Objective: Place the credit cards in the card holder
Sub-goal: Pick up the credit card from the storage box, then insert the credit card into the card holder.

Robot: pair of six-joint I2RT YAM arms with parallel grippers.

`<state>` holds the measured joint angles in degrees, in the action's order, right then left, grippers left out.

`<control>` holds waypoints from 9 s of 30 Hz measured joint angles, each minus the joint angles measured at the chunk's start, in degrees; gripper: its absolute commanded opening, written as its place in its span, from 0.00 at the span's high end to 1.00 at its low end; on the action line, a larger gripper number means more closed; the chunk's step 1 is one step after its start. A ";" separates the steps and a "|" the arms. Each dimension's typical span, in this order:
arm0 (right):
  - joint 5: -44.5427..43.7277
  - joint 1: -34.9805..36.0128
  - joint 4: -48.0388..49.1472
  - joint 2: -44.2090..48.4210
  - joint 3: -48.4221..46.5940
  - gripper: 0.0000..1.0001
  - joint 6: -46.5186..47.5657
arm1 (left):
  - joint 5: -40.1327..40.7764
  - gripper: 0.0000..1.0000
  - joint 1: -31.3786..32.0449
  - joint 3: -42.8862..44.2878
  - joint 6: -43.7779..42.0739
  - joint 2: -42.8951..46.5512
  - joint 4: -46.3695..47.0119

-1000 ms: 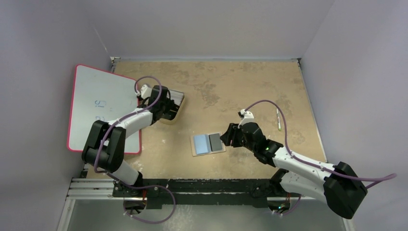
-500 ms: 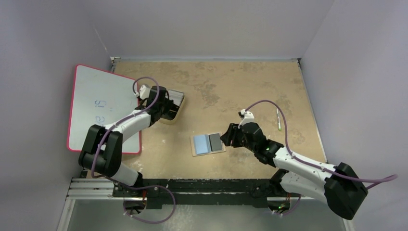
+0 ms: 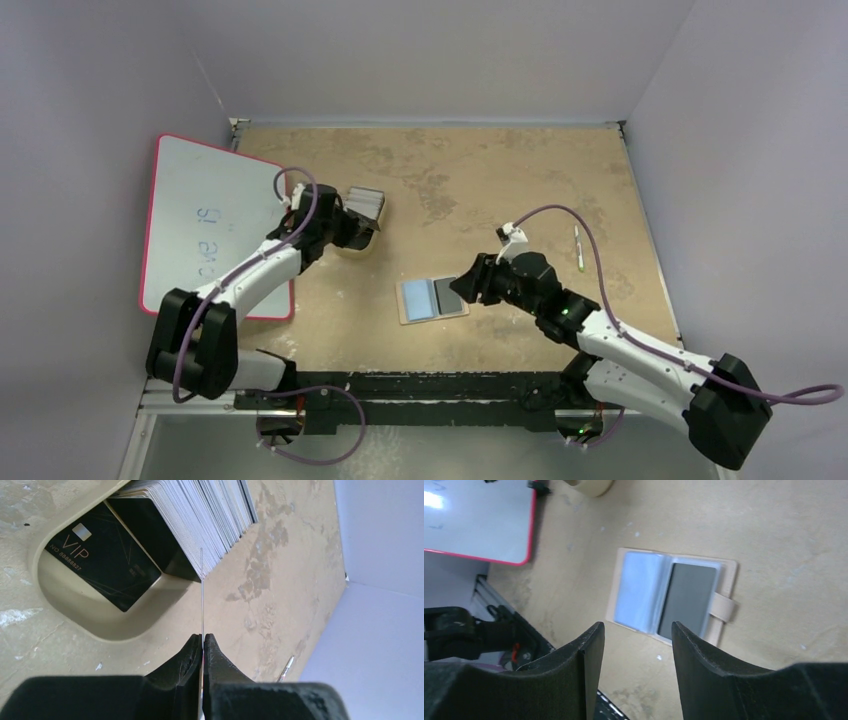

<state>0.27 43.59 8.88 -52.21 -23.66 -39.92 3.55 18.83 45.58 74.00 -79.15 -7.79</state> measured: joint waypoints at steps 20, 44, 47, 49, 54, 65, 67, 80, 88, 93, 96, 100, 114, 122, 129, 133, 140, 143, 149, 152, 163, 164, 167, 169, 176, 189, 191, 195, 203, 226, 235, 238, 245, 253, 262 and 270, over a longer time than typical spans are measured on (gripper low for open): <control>12.07 -2.95 3.61 -11.30 -18.14 0.47 3.85 | -22.03 1.00 0.00 -2.45 -22.34 12.24 -1.11; 41.90 -9.90 11.30 -28.09 -25.44 0.51 7.65 | -50.07 1.00 8.28 -8.74 -24.11 11.93 12.59; 43.06 -9.97 11.69 -28.26 -25.62 0.49 7.65 | -50.12 1.00 8.70 -8.74 -24.13 11.93 12.41; 42.93 -10.16 11.72 -28.11 -25.62 0.45 7.69 | -50.27 1.00 8.70 -8.74 -24.17 11.93 12.44; 42.80 -12.74 11.19 -25.46 -25.09 0.43 7.78 | -50.90 1.00 8.74 -8.74 -25.40 12.04 12.22; 47.25 -14.73 15.78 -24.35 -20.79 0.51 6.49 | -51.82 1.00 8.74 -8.72 -25.49 12.44 13.09; 48.00 -14.73 17.35 -24.68 -19.32 0.55 5.75 | -51.82 1.00 8.74 -8.72 -25.29 12.44 13.53; 50.21 -14.73 28.09 -24.28 -12.50 1.00 -0.90 | -47.10 0.49 8.74 -5.92 -29.09 12.37 6.86; 41.97 -14.67 27.17 -20.52 -8.72 1.00 -1.49 | -33.75 0.42 8.96 -2.03 -32.44 12.13 -3.15; 34.93 -14.67 26.75 -20.06 -3.85 1.00 -3.19 | -22.32 0.47 8.98 -1.40 -33.07 11.85 -9.09; 31.89 -14.49 26.62 -20.46 -2.10 1.00 -4.13 | -17.75 0.53 9.31 -1.44 -32.63 10.69 -10.78; 28.48 -14.08 27.45 -22.95 -1.90 1.00 -4.52 | -13.62 0.60 11.13 -2.80 -31.58 8.13 -10.62; 24.81 -13.64 34.47 -35.39 -0.76 1.00 -5.44 | -11.32 0.77 14.34 -10.71 -25.44 -0.37 -2.23; 24.85 -13.40 40.94 -38.42 1.97 1.00 -7.58 | -11.32 0.83 14.73 -12.48 -23.78 -1.44 1.57; 24.90 -11.15 45.11 -40.52 3.41 1.00 -10.23 | -11.87 0.86 14.75 -12.96 -21.46 -2.78 4.44; 24.61 -10.62 46.36 -40.44 4.52 1.00 -11.80 | -12.02 0.86 14.75 -13.55 -20.15 -2.78 5.35; 22.73 -10.58 47.67 -37.92 7.41 1.00 -16.94 | -12.04 0.86 15.08 -13.86 -18.84 -1.64 3.37; 21.94 -9.99 47.84 -35.19 9.11 1.00 -19.96 | -12.11 0.83 15.17 -15.32 -17.68 0.42 2.25; 19.19 -6.78 46.66 -31.89 9.11 1.00 -21.11 | -13.03 0.82 15.56 -17.49 -16.17 2.91 1.86; 18.45 -6.67 46.95 -33.03 9.14 1.00 -21.70 | -14.58 0.82 15.72 -18.56 -14.93 2.75 4.07; 17.94 -6.67 47.54 -33.79 12.00 1.00 -23.12 | -15.82 0.82 18.67 -20.17 -11.54 1.90 8.94; 17.59 -6.67 47.45 -33.42 12.09 1.00 -23.12 | -15.89 0.82 18.80 -20.17 -11.43 1.57 9.42; 16.83 -6.67 47.50 -31.28 12.94 1.00 -23.12 | -16.26 0.82 19.21 -20.17 -10.67 0.72 10.84; 16.00 -6.67 47.06 -28.59 13.77 1.00 -23.12 | -16.24 0.82 19.47 -20.20 -10.45 0.61 11.30; 12.11 -7.10 43.36 -19.61 14.38 1.00 -22.16 | -16.15 0.82 19.63 -20.44 -9.97 0.63 11.87; 8.24 -7.76 42.07 -23.21 14.95 1.00 -21.75 | -16.35 0.82 19.63 -21.42 -9.01 0.61 14.03; 8.20 -7.76 42.66 -24.15 15.15 1.00 -21.73 | -16.44 0.82 19.63 -21.51 -8.90 0.46 14.38; 8.07 -7.76 43.21 -24.68 15.61 1.00 -21.68 | -16.70 0.82 19.63 -21.62 -8.52 0.11 15.08; 7.74 -7.76 45.29 -26.91 15.69 1.00 -20.85 | -17.03 0.82 19.63 -21.88 -8.39 -0.13 16.02; 9.03 -8.02 51.60 -32.33 16.31 1.00 -18.03 | -17.29 0.84 19.91 -21.88 -7.08 -1.42 17.79; 9.94 -8.00 49.37 -30.16 16.31 1.00 -18.01 | -17.92 0.85 20.33 -21.66 -6.95 -3.19 20.26; 10.05 -8.00 48.02 -30.16 16.31 1.00 -18.05 | -17.90 0.85 20.37 -21.66 -6.93 -3.19 20.22; 10.32 -8.00 42.01 -28.74 14.93 1.00 -17.70 | -17.55 0.84 20.57 -21.64 -6.91 -3.08 20.09; 11.96 -8.02 39.74 -29.49 13.27 1.00 -16.94 | -17.29 0.84 20.70 -21.62 -6.88 -3.02 20.04; 15.58 -7.50 41.94 -36.54 9.18 0.84 -16.57 | -16.55 0.84 21.03 -20.41 -7.23 -3.06 17.94; 15.02 -5.88 35.58 -37.07 4.02 0.70 -14.27 | -15.39 0.83 21.11 -18.67 -7.56 -3.04 14.27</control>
<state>15.29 37.71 44.47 -89.27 -19.64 -54.19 -11.84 39.94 26.92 66.43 -82.19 6.48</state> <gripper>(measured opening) 0.259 0.160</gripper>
